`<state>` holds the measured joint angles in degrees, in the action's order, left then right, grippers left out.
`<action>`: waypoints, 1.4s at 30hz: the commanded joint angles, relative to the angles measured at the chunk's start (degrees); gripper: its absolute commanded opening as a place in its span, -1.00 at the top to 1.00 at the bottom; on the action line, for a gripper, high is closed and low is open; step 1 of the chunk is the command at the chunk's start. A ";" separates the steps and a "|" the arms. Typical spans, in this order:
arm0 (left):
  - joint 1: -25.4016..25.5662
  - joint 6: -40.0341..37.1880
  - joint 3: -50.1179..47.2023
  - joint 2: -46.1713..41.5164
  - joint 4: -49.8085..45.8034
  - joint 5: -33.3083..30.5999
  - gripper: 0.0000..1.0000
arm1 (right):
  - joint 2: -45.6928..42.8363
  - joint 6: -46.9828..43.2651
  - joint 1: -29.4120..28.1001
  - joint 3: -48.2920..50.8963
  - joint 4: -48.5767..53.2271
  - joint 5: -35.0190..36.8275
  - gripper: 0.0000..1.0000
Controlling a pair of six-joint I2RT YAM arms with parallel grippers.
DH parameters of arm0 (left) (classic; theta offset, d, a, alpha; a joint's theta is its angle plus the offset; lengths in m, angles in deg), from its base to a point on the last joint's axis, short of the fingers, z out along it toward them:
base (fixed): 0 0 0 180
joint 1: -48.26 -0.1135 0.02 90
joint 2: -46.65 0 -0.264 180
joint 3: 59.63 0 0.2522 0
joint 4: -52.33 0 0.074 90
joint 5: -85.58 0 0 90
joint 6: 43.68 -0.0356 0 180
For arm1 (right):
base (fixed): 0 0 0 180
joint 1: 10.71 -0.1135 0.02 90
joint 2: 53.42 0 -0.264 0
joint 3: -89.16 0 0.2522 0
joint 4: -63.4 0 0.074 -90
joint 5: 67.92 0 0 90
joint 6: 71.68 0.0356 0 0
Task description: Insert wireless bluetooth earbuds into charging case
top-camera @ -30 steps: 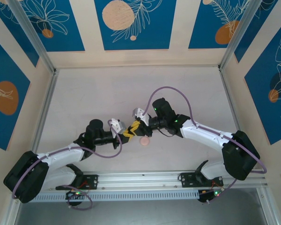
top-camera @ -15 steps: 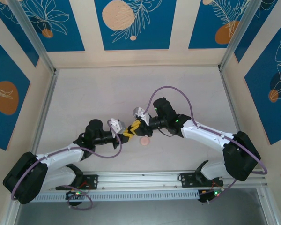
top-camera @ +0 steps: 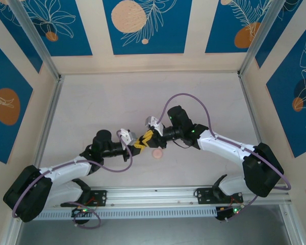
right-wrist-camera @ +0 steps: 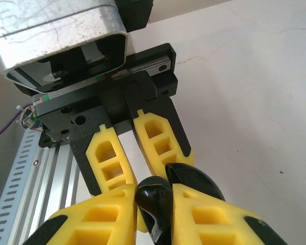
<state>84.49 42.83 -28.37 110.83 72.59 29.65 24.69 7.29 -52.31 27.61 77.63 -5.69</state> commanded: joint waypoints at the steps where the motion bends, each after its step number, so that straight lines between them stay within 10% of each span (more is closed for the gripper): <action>1: -0.34 0.05 -0.05 -0.18 5.35 1.72 0.76 | 0.64 -1.11 0.03 -0.95 0.81 -1.93 0.59; 20: -0.29 0.85 -0.38 1.46 5.70 0.70 0.76 | -5.25 4.47 3.61 1.56 -4.71 -2.24 0.59; 42: 0.20 -11.94 -4.81 0.04 2.59 1.27 0.79 | 3.25 26.09 16.01 -0.87 29.95 11.16 0.58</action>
<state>84.45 34.81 -32.92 112.69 75.74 29.23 26.35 29.58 -37.12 27.89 100.71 3.25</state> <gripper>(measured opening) 0.158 0.208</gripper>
